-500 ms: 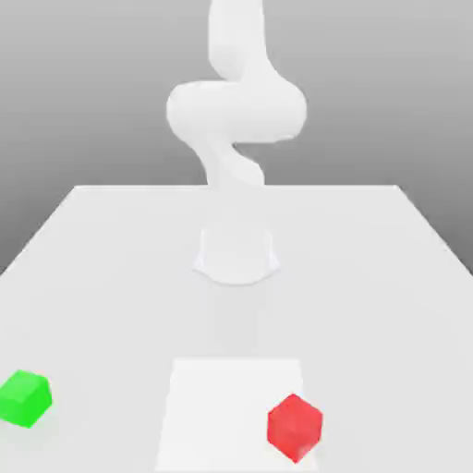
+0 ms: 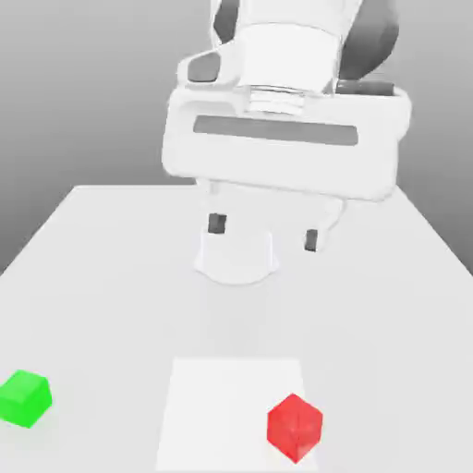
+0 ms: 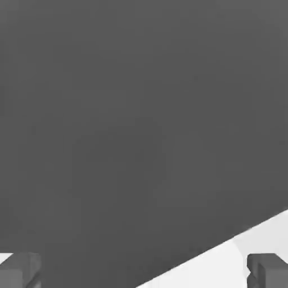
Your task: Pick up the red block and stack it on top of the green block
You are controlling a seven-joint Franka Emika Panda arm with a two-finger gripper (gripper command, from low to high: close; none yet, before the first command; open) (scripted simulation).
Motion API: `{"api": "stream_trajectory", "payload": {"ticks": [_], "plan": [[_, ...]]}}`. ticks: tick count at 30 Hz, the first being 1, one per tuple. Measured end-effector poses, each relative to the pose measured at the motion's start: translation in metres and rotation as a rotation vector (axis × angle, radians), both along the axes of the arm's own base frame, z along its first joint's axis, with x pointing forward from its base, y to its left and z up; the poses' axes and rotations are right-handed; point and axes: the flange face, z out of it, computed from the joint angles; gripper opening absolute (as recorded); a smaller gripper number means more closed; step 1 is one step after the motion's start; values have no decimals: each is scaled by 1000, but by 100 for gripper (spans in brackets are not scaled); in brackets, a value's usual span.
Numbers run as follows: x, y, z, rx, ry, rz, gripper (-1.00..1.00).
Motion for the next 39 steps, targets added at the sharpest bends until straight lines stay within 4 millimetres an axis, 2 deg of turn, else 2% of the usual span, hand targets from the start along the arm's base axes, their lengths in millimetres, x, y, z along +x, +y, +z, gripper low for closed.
{"api": "stream_trajectory", "payload": {"ticks": [4, 8, 10, 14, 15, 20, 21, 22, 27, 28, 33, 39], "plan": [[-4, 10, -75, 55, 100, -103, 0], [-20, 24, -142, 120, 200, -208, 0], [-28, 30, -171, 148, 238, -252, 0], [-29, 32, -221, 158, 250, -268, 0], [-30, 33, -233, 157, 252, -268, -100], [-30, 33, -233, 159, 249, -267, -100], [-31, 33, -239, 158, 251, -267, -100], [-30, 33, -235, 158, 250, -268, -100], [-30, 31, -182, 158, 250, -275, -100], [-28, 18, -177, 164, 247, -335, -100], [-18, -80, -167, 211, 213, -766, -100], [-33, -197, -155, 269, 155, -1280, -100]]}}
